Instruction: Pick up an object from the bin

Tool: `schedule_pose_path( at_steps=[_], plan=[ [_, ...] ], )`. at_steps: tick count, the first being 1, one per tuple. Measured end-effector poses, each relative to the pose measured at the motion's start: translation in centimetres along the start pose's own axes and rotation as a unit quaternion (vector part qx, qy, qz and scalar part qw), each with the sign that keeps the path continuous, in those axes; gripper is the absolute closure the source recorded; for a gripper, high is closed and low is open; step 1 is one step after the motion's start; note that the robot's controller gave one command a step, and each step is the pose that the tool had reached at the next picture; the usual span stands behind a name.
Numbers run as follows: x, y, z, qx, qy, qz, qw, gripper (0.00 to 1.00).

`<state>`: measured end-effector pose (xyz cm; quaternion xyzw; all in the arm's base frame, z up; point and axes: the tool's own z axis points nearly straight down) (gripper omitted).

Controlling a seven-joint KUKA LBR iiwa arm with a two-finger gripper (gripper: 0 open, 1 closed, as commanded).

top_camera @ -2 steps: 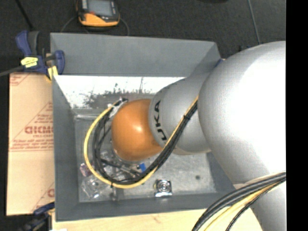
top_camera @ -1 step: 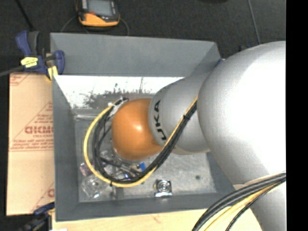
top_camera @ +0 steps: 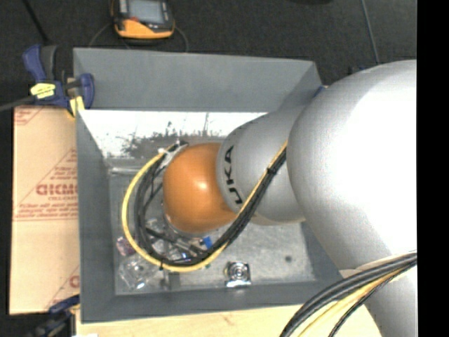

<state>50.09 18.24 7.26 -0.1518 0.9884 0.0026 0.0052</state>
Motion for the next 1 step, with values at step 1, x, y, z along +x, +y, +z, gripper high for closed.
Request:
schedule_pose_path(
  at_steps=[1],
  plan=[
    [-0.09,-0.07,-0.06,-0.001,-0.0008,0.004,1.0000,0.00]
  ],
)
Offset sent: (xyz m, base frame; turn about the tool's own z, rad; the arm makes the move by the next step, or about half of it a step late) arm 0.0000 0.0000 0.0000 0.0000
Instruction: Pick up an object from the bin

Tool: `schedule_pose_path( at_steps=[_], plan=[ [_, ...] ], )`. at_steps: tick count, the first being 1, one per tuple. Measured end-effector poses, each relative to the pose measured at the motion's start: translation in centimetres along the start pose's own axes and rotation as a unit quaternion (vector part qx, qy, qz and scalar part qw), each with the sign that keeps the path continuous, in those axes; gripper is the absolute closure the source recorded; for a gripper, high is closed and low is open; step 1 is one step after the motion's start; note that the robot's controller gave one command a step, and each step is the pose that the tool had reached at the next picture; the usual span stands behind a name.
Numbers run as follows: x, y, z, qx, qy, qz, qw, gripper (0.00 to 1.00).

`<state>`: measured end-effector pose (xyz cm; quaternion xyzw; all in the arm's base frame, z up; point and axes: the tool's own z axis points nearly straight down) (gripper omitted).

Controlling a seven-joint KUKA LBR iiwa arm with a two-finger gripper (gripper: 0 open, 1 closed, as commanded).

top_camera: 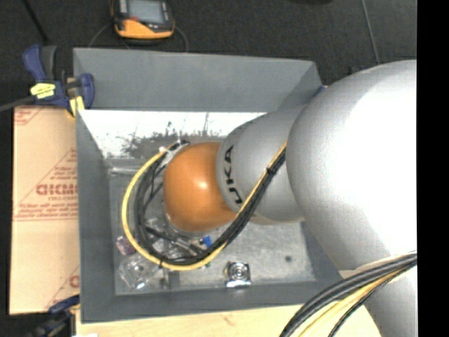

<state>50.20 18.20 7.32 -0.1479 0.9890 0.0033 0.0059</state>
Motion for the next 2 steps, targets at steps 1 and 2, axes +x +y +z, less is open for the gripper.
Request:
schedule_pose_path(
  at_steps=[1,2],
  plan=[
    [-0.08,-0.07,-0.05,-0.001,-0.0007,0.005,1.0000,0.00],
    [-0.21,-0.06,-0.24,-0.001,-0.0027,0.004,1.0000,1.00]
  ],
)
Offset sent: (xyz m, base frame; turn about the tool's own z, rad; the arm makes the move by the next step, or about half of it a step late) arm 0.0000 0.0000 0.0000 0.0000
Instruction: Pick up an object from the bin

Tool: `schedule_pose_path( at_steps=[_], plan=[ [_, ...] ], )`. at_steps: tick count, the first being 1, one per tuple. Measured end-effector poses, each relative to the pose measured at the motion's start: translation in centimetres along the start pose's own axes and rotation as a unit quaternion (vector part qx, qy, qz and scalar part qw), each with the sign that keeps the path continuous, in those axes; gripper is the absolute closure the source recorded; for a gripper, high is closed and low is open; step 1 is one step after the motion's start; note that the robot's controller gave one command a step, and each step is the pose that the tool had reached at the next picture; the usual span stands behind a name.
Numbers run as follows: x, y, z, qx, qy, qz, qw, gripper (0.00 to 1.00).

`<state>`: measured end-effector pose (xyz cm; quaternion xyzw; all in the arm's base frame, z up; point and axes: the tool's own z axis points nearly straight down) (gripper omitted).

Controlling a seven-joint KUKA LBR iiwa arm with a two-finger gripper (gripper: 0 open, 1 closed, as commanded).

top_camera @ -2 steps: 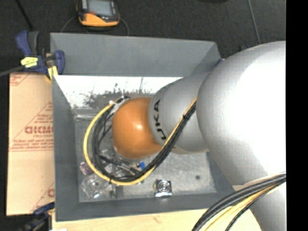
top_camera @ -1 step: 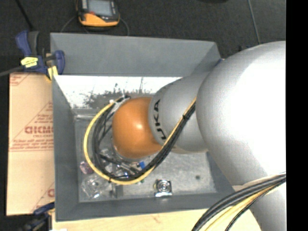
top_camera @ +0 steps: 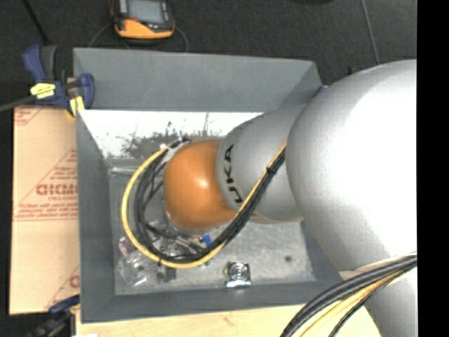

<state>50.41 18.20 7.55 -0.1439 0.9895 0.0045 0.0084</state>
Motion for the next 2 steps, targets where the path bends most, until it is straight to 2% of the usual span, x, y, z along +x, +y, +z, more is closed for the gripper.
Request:
schedule_pose_path(
  at_steps=[1,2],
  plan=[
    [-0.2,0.0,-4.6,0.003,0.0068,0.003,1.0000,1.00],
    [-0.3,-0.1,-7.9,0.003,0.0069,0.006,1.0000,1.00]
  ],
)
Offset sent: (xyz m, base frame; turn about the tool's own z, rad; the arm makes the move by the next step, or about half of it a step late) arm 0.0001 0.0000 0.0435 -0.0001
